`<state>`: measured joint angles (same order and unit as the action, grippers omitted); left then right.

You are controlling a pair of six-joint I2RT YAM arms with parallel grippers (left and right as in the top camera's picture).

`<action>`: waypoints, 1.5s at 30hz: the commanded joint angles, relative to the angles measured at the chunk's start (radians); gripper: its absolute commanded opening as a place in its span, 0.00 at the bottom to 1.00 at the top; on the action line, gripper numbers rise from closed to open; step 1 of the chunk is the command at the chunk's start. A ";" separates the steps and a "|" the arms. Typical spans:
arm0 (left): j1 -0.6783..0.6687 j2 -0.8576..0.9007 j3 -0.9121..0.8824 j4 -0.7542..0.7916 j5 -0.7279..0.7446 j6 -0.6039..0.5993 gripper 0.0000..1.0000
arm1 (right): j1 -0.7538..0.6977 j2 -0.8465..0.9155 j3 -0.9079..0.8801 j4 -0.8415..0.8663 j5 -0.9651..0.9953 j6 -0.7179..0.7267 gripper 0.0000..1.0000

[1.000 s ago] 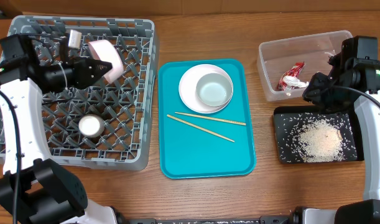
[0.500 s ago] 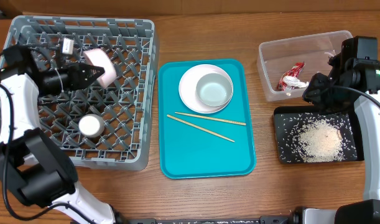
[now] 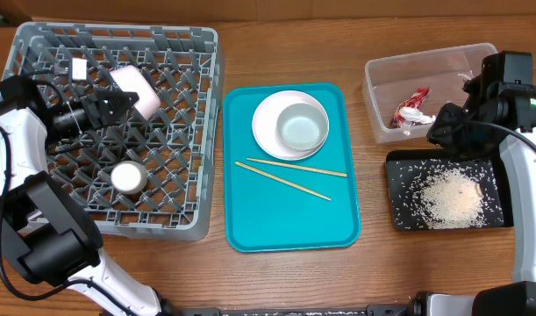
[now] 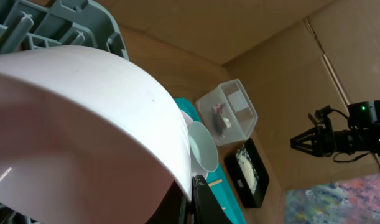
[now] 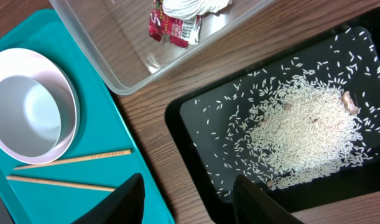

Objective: Sort waste into correct bins and load items into the dishwasher
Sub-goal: 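Lower the pink bowl into the rack with the left gripper and release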

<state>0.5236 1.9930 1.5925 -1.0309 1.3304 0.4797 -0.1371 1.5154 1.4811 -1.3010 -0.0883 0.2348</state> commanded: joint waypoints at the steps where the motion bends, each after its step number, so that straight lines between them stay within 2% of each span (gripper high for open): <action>1: 0.003 0.010 0.015 0.021 0.013 0.037 0.04 | -0.004 -0.021 0.024 0.000 0.009 0.001 0.48; 17: -0.008 0.021 0.014 0.093 -0.077 0.037 0.04 | -0.003 -0.021 0.024 -0.021 0.009 0.002 0.48; 32: -0.034 0.037 0.013 0.121 -0.048 0.029 0.04 | -0.003 -0.021 0.024 -0.030 0.009 0.002 0.48; 39: -0.034 0.040 0.013 0.087 -0.185 0.029 0.04 | -0.003 -0.021 0.024 -0.031 0.009 0.002 0.48; 43: -0.023 0.040 0.013 0.037 -0.317 0.029 0.04 | -0.003 -0.021 0.024 -0.030 0.009 0.001 0.48; 45: -0.013 0.040 0.013 0.021 -0.358 0.016 0.09 | -0.003 -0.021 0.024 -0.030 0.009 0.002 0.48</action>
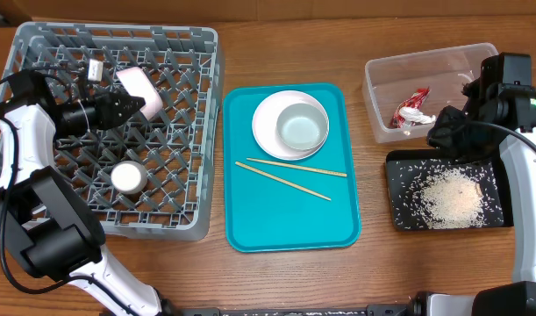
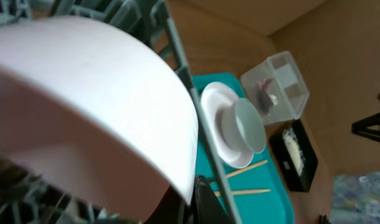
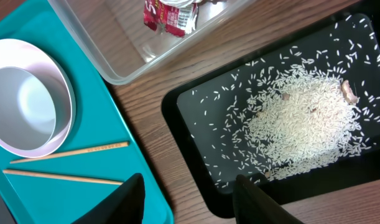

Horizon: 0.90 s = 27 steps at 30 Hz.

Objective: Sort waste into correct bins and load items into the dishwasher
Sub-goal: 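Lower the pink bowl into the rack with the left gripper and release, then move the left gripper to the grey-white bowl on the plate and grasp its rim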

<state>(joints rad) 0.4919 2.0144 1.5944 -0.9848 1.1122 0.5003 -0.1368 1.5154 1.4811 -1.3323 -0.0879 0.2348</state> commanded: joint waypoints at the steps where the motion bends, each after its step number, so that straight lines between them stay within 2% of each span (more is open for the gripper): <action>1: 0.026 0.019 0.011 -0.032 -0.159 -0.027 0.12 | -0.004 -0.021 0.024 0.001 0.009 0.001 0.48; 3: 0.040 0.018 0.011 -0.040 -0.184 -0.077 0.18 | -0.004 -0.021 0.024 0.001 0.009 0.001 0.48; 5: 0.060 0.018 0.014 -0.061 -0.185 -0.128 0.33 | -0.004 -0.021 0.024 0.001 0.009 0.001 0.48; 7: 0.068 0.013 0.021 -0.085 -0.185 -0.131 0.42 | -0.004 -0.021 0.024 0.001 0.009 0.001 0.48; 12: 0.079 -0.028 0.058 -0.146 -0.211 -0.136 0.57 | -0.004 -0.021 0.024 0.001 0.009 0.001 0.48; 15: 0.079 -0.068 0.076 -0.171 -0.249 -0.150 0.62 | -0.004 -0.021 0.024 0.001 0.009 0.001 0.48; 19: 0.064 -0.155 0.079 -0.180 -0.258 -0.169 0.76 | -0.004 -0.021 0.024 0.001 0.009 0.001 0.48; 21: 0.031 -0.232 0.079 -0.174 -0.266 -0.173 0.99 | -0.004 -0.021 0.024 0.000 0.009 0.001 0.48; 27: -0.132 -0.369 0.079 -0.151 -0.409 -0.210 1.00 | -0.004 -0.021 0.024 -0.002 0.008 0.001 0.49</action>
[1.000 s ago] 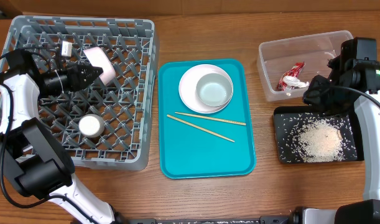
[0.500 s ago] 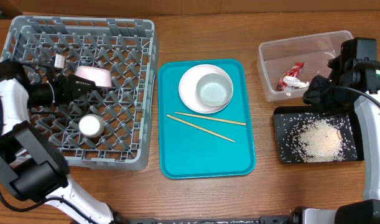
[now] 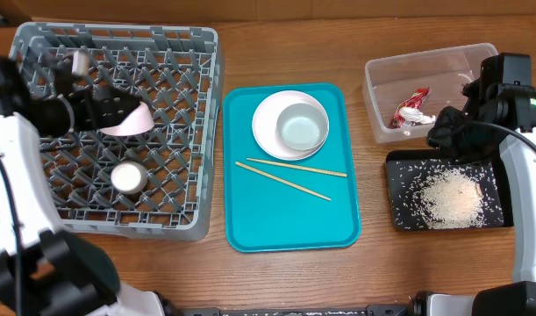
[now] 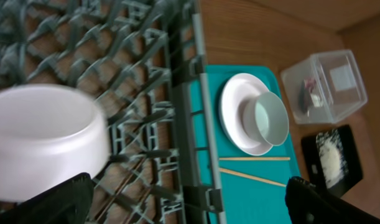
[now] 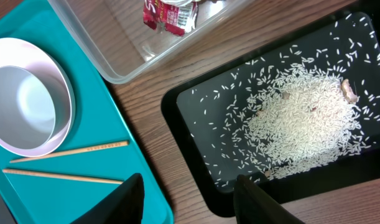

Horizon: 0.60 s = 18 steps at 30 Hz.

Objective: Sort waste into correct bins and load items into the dishwasher
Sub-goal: 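Move the left gripper to the grey-white bowl on the plate and grasp its rim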

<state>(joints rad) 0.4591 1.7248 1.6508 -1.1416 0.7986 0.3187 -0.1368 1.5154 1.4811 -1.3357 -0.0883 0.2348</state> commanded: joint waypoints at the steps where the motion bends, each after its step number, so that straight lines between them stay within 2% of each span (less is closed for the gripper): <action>1: -0.135 -0.090 0.022 0.011 -0.122 -0.036 1.00 | -0.004 -0.021 0.024 0.002 0.009 0.001 0.49; 12: -0.565 -0.038 0.022 0.127 -0.179 -0.035 1.00 | -0.004 -0.021 0.024 -0.002 0.009 0.001 0.52; 18: -0.782 0.055 0.022 0.246 -0.483 -0.035 0.99 | -0.005 -0.021 0.024 -0.020 0.010 0.002 0.52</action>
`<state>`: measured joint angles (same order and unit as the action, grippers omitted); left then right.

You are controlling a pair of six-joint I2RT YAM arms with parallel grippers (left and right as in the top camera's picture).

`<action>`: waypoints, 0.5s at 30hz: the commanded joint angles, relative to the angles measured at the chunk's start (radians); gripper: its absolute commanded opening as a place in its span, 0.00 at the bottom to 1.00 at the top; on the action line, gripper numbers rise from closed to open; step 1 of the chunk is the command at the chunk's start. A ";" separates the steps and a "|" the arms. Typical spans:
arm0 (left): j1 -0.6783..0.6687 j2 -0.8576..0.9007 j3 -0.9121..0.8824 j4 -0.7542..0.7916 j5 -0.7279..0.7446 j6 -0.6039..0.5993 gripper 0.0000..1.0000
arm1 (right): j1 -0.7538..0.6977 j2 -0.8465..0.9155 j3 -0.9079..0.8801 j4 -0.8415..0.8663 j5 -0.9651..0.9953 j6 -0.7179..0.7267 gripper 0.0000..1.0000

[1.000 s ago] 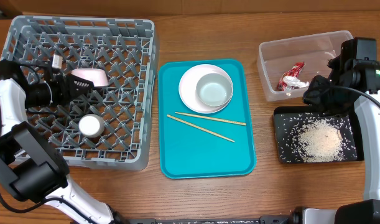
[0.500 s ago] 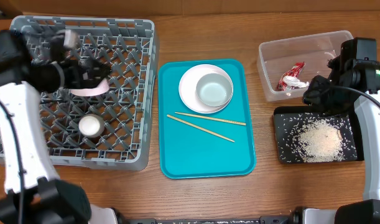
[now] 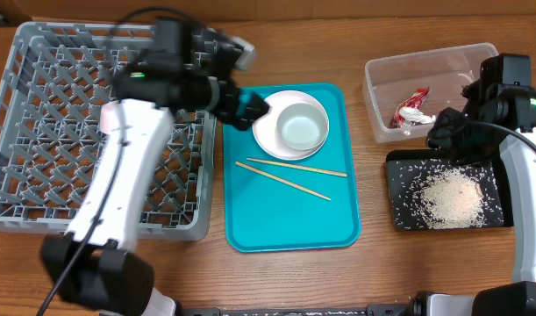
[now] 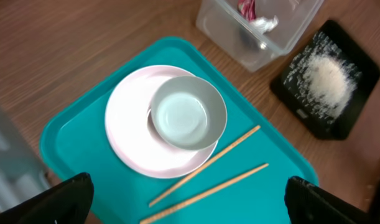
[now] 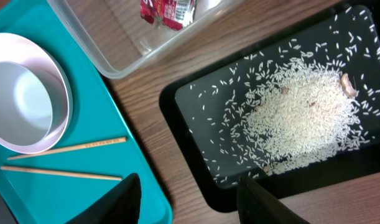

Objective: Sort waste into correct bins and load items into the dishwasher
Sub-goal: 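Move the left gripper to the grey-white bowl on the plate and grasp its rim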

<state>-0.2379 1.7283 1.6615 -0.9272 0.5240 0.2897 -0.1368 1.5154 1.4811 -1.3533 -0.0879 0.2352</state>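
Note:
On the teal tray (image 3: pixel 285 219) a white plate (image 3: pixel 264 132) carries a pale bowl (image 3: pixel 301 127); two chopsticks (image 3: pixel 294 172) lie just in front of them. My left gripper (image 3: pixel 250 110) hovers open over the tray's back left corner, beside the plate. In the left wrist view the left gripper (image 4: pixel 186 199) looks straight down on the bowl (image 4: pixel 188 112), its jaws spread wide and empty. My right gripper (image 3: pixel 447 127) is open over the back edge of the black tray (image 3: pixel 403 215) of rice. The right gripper (image 5: pixel 190 199) holds nothing.
The grey dishwasher rack (image 3: pixel 48 114) fills the left side, and my left arm crosses over its middle, hiding whatever lies beneath. A clear bin (image 3: pixel 425 61) at the back right holds a red and white wrapper (image 3: pixel 412 107). Rice (image 3: pixel 450 195) is heaped in the black tray.
My left gripper, open over the rack with the white bowl lying in it, has moved right and is now over the teal tray by the plate and bowl. The right arm barely moved.
My left gripper was shut on a white bowl above the rack, and still held it there a moment later. Then it stood open with the bowl resting in the rack. Now it is empty over the teal tray. The right gripper stayed open by the black tray throughout.

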 commanded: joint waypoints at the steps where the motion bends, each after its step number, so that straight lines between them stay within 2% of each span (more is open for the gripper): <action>1: -0.114 0.069 0.011 0.049 -0.263 -0.006 1.00 | -0.005 -0.021 0.024 -0.004 0.009 0.001 0.52; 5: -0.221 0.147 0.011 0.118 -0.416 -0.005 1.00 | -0.005 -0.021 0.024 -0.008 0.009 0.001 0.52; 8: -0.280 0.198 0.011 0.142 -0.432 0.023 1.00 | -0.005 -0.021 0.024 -0.010 0.009 0.001 0.52; 12: -0.351 0.272 0.011 0.151 -0.500 0.028 0.95 | -0.005 -0.021 0.024 -0.011 0.009 0.001 0.53; 15: -0.377 0.317 0.011 0.147 -0.516 0.028 0.88 | -0.005 -0.021 0.024 -0.011 0.009 0.001 0.53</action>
<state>-0.5930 1.9968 1.6615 -0.7803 0.0761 0.2993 -0.1368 1.5154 1.4811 -1.3659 -0.0875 0.2348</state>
